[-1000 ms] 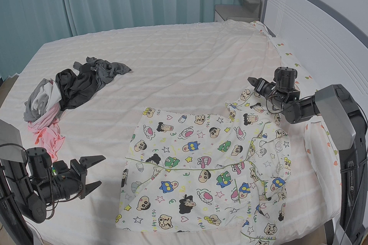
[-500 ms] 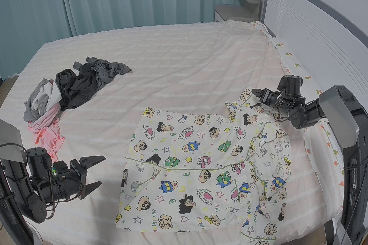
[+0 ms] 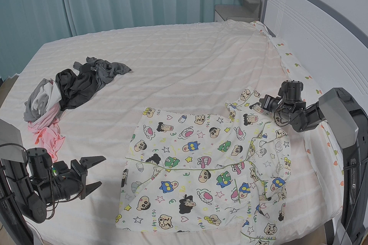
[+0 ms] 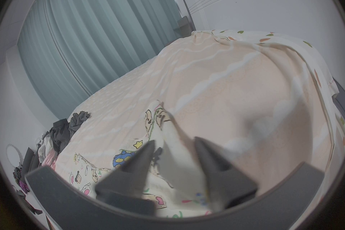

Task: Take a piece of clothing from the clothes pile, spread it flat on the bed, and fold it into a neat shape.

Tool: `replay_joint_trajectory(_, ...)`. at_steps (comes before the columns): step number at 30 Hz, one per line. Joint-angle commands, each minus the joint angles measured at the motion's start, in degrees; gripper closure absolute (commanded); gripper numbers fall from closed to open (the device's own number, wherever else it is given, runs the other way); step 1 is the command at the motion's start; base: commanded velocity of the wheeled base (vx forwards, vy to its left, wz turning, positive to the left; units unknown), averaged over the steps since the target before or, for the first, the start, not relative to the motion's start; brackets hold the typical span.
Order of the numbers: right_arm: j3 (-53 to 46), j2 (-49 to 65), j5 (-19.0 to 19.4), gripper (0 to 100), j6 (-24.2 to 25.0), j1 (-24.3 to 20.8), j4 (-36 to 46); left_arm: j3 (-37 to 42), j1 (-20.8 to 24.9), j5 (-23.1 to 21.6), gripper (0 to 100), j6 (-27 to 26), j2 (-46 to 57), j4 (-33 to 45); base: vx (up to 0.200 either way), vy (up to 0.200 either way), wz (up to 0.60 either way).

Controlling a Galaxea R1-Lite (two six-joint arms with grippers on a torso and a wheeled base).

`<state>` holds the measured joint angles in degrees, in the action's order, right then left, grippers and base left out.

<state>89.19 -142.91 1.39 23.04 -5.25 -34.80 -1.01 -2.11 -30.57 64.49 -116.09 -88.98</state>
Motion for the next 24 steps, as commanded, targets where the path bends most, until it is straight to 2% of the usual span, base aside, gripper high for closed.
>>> replay_joint_trajectory(1,-0.1,0.3,-0.1,100,0.0,0.8,-0.1,0.8,0.0,0.0,0,0.0,-0.1,-1.0,0.000,0.000,0.00)
replay_joint_trajectory(19,2.1,1.8,-0.5,100,0.8,3.4,-5.1,0.8,-0.1,0.0,0,0.0,0.0,-1.0,0.000,0.000,0.00)
replay_joint_trajectory(24,-4.4,7.0,-0.3,100,1.0,3.4,-4.7,0.8,0.0,0.0,0,-0.2,0.3,-1.0,0.000,0.000,0.00)
